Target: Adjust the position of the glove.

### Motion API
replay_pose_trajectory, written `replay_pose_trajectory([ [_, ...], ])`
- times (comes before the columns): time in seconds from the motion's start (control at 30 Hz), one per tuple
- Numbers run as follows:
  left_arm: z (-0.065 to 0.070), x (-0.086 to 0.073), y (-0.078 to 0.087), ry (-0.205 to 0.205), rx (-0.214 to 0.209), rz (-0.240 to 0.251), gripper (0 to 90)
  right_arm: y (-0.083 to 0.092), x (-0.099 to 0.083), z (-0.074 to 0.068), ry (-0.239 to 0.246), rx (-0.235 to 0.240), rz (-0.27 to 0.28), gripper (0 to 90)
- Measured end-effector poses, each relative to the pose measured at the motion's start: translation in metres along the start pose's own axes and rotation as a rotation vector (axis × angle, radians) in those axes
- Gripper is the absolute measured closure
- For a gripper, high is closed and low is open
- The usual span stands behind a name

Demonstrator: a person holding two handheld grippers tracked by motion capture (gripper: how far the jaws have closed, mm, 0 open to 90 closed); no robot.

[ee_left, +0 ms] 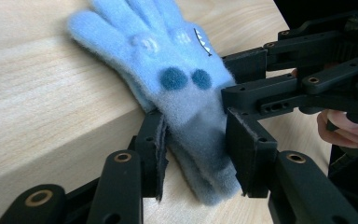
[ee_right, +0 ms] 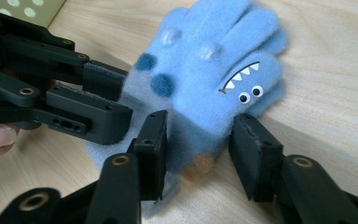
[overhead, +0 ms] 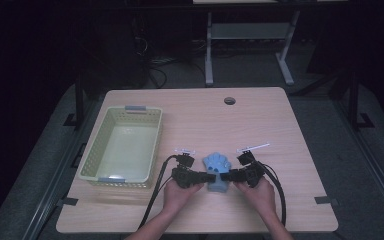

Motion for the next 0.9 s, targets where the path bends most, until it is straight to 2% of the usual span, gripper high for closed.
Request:
replay_pose_trajectory([
  [0.23,-0.0012,-0.0003,-0.002,0.018,-0.029,-0.007,63.9,-0.0033,-0.0044,-0.0031,-0.011,0.007,0.032,63.3],
  [0.4,-0.0014,-0.0003,-0.0033,0.013,-0.035,-0.001,68.0,-0.0053,-0.0045,-0.0042,-0.015,0.01,0.036,67.9],
  [0.53,-0.0023,0.0004,-0.0046,0.014,-0.055,0.009,73.4,-0.0066,-0.0045,-0.0036,-0.024,0.022,0.032,71.8],
  [0.63,-0.0059,-0.0004,-0.0057,0.039,-0.08,0.025,75.5,-0.0065,-0.0041,0.0003,-0.039,0.045,0.034,74.1],
  [0.8,-0.0057,0.0005,-0.0055,0.034,-0.081,0.029,78.1,-0.0051,-0.0044,0.0025,-0.046,0.061,0.037,76.6],
  [0.9,-0.0078,0.0014,-0.005,0.043,-0.096,0.039,78.3,-0.0027,-0.004,0.0022,-0.041,0.069,0.047,77.6],
])
Point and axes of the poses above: each handheld gripper's, and its own axes: y roughly backward along the jaws, x roughly out of its top, z roughly to its right, the point moved 2 cm from there along -y, roughly forward along the jaws, and after that the axes turned 12 degrees about -y, right-handed, at the moved point
